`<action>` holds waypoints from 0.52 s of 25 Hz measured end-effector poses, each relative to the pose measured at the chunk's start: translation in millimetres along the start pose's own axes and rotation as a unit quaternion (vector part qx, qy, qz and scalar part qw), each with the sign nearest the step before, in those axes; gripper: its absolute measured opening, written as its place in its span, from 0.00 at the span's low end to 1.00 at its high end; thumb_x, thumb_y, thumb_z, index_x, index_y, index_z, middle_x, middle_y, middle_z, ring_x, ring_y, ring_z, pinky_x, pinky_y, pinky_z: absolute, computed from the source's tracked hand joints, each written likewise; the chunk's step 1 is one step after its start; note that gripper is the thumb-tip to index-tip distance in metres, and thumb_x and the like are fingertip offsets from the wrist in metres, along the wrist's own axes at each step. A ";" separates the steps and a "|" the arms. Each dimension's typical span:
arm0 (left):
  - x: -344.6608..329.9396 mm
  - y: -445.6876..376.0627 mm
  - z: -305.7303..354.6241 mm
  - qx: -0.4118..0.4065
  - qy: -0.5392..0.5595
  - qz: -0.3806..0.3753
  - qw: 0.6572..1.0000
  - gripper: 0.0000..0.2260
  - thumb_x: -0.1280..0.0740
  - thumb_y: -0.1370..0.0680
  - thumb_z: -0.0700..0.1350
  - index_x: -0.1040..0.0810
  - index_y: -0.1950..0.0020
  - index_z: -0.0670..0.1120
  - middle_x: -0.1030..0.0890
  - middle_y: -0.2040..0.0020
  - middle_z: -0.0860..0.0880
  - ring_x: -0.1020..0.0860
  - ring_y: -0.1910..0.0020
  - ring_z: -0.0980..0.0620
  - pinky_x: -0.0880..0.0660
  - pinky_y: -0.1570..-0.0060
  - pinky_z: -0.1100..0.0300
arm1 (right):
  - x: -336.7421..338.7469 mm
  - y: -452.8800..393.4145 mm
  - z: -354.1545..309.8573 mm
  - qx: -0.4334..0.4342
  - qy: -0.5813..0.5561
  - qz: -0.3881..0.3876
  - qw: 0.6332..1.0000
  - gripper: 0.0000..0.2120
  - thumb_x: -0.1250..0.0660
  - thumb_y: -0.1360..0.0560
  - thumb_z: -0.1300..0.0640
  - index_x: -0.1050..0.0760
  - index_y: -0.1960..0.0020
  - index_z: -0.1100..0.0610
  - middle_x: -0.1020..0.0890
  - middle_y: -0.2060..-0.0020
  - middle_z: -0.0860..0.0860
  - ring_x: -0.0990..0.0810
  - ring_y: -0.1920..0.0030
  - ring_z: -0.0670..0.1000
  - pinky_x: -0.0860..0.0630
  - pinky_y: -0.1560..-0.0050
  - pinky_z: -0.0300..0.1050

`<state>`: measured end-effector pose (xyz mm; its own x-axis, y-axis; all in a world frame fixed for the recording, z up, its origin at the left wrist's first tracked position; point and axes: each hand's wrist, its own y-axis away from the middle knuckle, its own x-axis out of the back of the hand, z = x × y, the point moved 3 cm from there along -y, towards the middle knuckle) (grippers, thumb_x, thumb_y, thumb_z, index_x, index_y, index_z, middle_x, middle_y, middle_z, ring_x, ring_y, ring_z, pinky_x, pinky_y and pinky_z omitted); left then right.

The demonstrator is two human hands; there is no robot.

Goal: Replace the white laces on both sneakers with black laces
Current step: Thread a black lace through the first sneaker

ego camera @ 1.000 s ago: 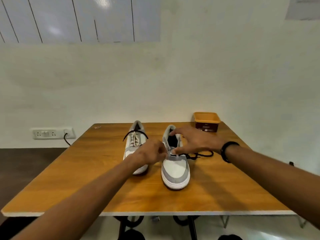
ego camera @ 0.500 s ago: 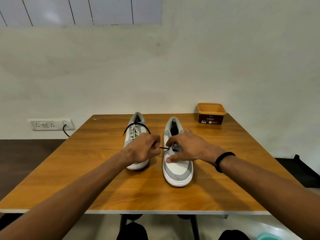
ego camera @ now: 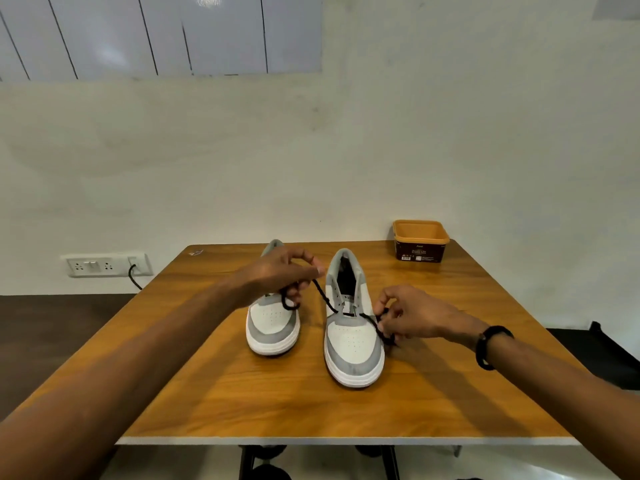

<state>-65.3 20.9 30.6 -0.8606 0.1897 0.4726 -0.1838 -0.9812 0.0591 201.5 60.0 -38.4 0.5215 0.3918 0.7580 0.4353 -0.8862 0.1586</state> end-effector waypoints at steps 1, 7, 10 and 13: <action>7.5 2.8 13.5 -0.005 0.009 0.008 1.000 0.10 0.28 0.18 0.46 0.19 0.40 0.43 0.23 0.65 0.48 0.28 0.70 0.54 0.19 0.61 0.58 | 5.8 2.6 -4.2 -0.001 0.023 -0.002 1.000 0.10 0.27 0.23 0.61 0.21 0.44 0.51 0.12 0.55 0.51 0.13 0.52 0.53 0.18 0.54 0.44; 42.2 35.3 90.9 -0.057 0.105 0.057 0.991 0.11 0.28 0.18 0.46 0.16 0.39 0.41 0.19 0.60 0.49 0.24 0.66 0.54 0.17 0.50 0.55 | -9.9 6.8 -17.9 -0.025 0.028 0.023 0.999 0.22 0.22 0.25 0.48 0.28 0.37 0.46 0.18 0.43 0.46 0.18 0.47 0.46 0.17 0.52 0.41; 37.3 38.5 111.9 -0.061 0.161 0.060 0.983 0.12 0.28 0.18 0.46 0.16 0.38 0.41 0.16 0.55 0.48 0.21 0.61 0.53 0.17 0.47 0.54 | -20.5 4.5 -7.9 -0.060 0.079 0.067 0.993 0.15 0.24 0.25 0.54 0.26 0.43 0.49 0.18 0.49 0.48 0.17 0.52 0.47 0.17 0.56 0.40; 42.9 56.8 139.5 -0.080 0.230 0.083 0.966 0.11 0.30 0.17 0.45 0.16 0.37 0.42 0.13 0.51 0.48 0.18 0.56 0.51 0.18 0.42 0.53 | -16.4 17.4 -24.1 -0.062 0.066 0.077 0.993 0.11 0.27 0.26 0.61 0.24 0.45 0.53 0.18 0.50 0.50 0.18 0.52 0.48 0.19 0.57 0.41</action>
<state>-46.4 -31.7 176.9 -0.9979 0.0615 0.0215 -0.0639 -0.9884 -0.1376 182.8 32.2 -32.8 0.4710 0.2213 0.8539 0.2606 -0.9597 0.1050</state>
